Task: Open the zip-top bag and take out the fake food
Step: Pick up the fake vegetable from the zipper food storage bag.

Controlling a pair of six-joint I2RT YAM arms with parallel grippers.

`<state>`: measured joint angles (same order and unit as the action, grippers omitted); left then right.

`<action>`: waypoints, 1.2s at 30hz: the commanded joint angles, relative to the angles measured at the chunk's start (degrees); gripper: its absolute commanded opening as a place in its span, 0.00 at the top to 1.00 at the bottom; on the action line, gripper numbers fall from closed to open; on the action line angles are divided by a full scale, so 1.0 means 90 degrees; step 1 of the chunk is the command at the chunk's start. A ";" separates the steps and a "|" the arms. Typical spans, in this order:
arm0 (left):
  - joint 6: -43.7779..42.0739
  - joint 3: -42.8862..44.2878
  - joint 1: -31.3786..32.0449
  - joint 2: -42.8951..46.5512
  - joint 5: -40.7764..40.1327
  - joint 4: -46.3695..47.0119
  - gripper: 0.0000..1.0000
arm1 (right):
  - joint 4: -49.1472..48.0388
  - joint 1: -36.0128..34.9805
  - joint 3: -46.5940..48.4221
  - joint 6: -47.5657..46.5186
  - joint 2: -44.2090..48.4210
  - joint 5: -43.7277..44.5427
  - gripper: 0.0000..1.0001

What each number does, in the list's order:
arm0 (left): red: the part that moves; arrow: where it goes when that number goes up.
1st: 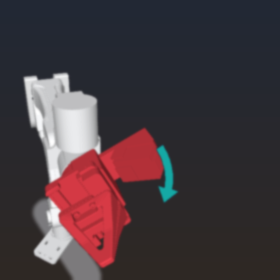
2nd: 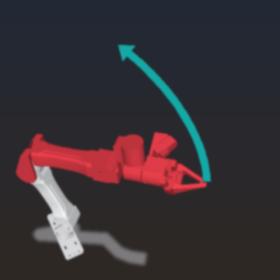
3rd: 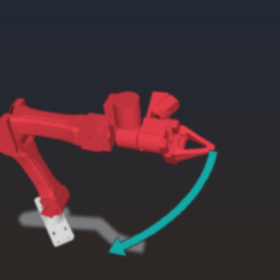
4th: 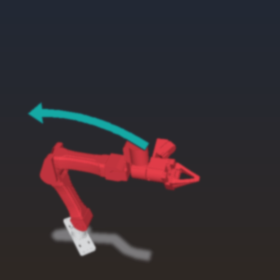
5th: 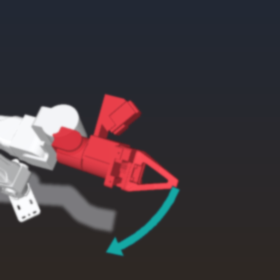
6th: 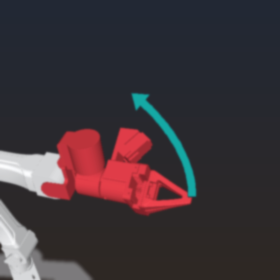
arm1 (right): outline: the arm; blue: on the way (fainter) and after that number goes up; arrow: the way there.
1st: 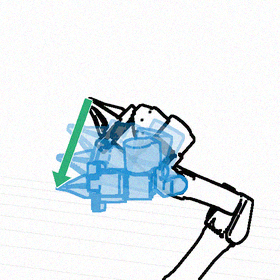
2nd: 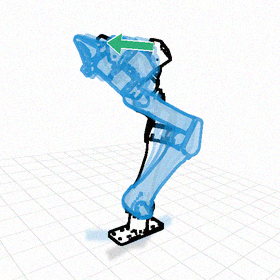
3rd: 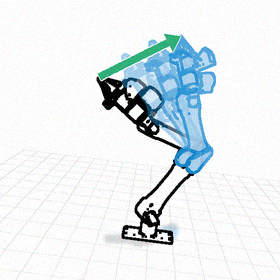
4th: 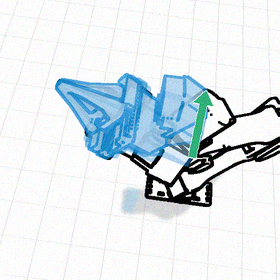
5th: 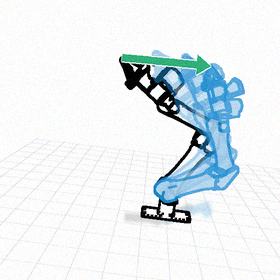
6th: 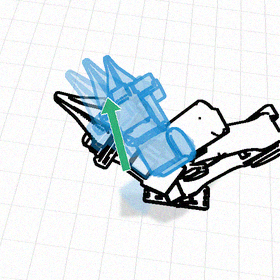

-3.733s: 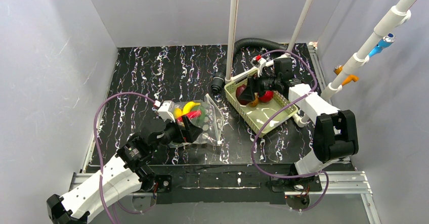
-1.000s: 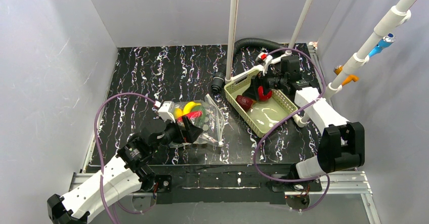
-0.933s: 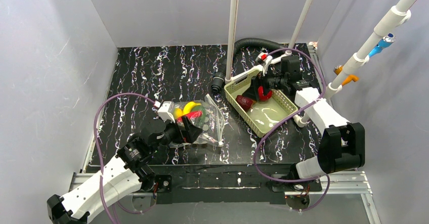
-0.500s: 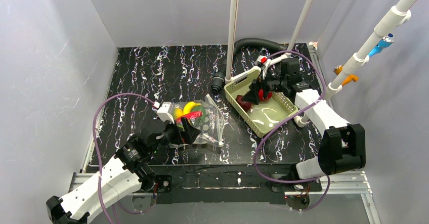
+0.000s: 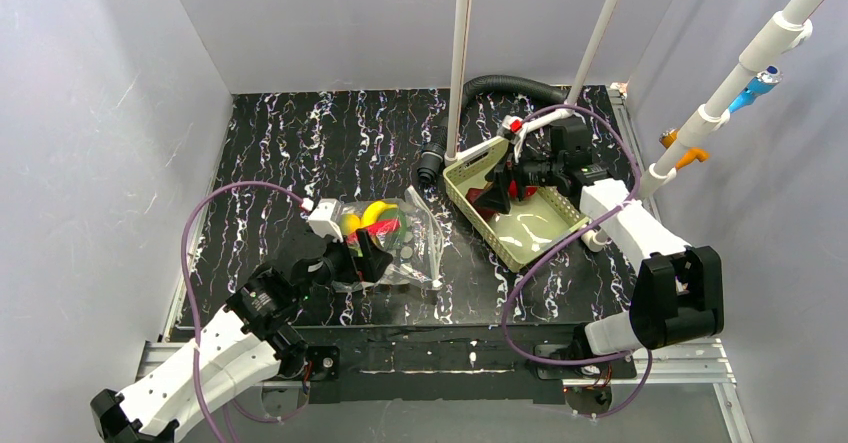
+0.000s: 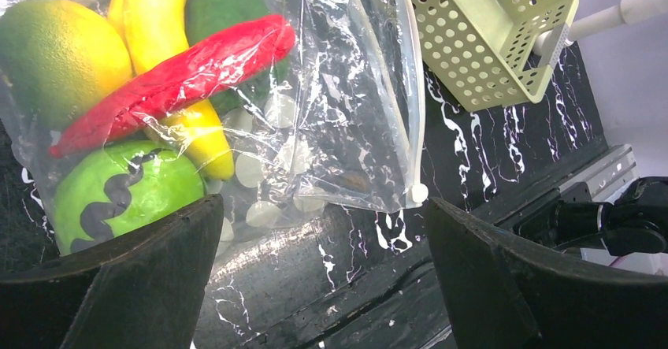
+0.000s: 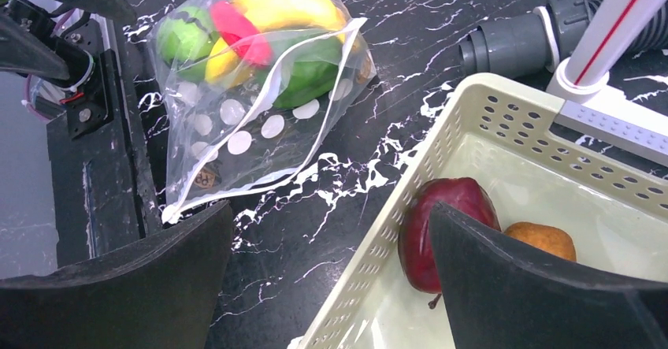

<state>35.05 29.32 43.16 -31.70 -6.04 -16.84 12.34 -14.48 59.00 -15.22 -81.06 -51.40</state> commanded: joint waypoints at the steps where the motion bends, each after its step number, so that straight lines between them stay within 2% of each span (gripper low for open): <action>1: -0.0163 0.0238 -0.0104 -0.0030 -0.0035 -0.0092 0.01 | -0.0045 -0.0083 -0.0025 -0.0229 0.0178 -0.0263 0.02; 18: -0.0513 0.0526 -0.0961 -0.0469 0.0769 0.0099 0.01 | -0.0121 -0.0897 -0.0147 -0.0515 -0.0013 -0.0266 0.02; 28: -0.0687 0.0787 -0.1798 -0.1508 0.1496 0.0510 0.00 | -0.0423 -0.1772 -0.0097 -0.0261 -0.0528 0.0774 0.02; 36: -0.0897 0.1031 -0.2860 -0.2342 0.2480 0.0737 0.15 | -0.0504 -0.1965 0.0022 0.0070 -0.0782 0.1359 0.08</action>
<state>29.56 35.81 20.60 -50.85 10.15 -11.68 10.33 -31.27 57.52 -16.21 -88.40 -42.68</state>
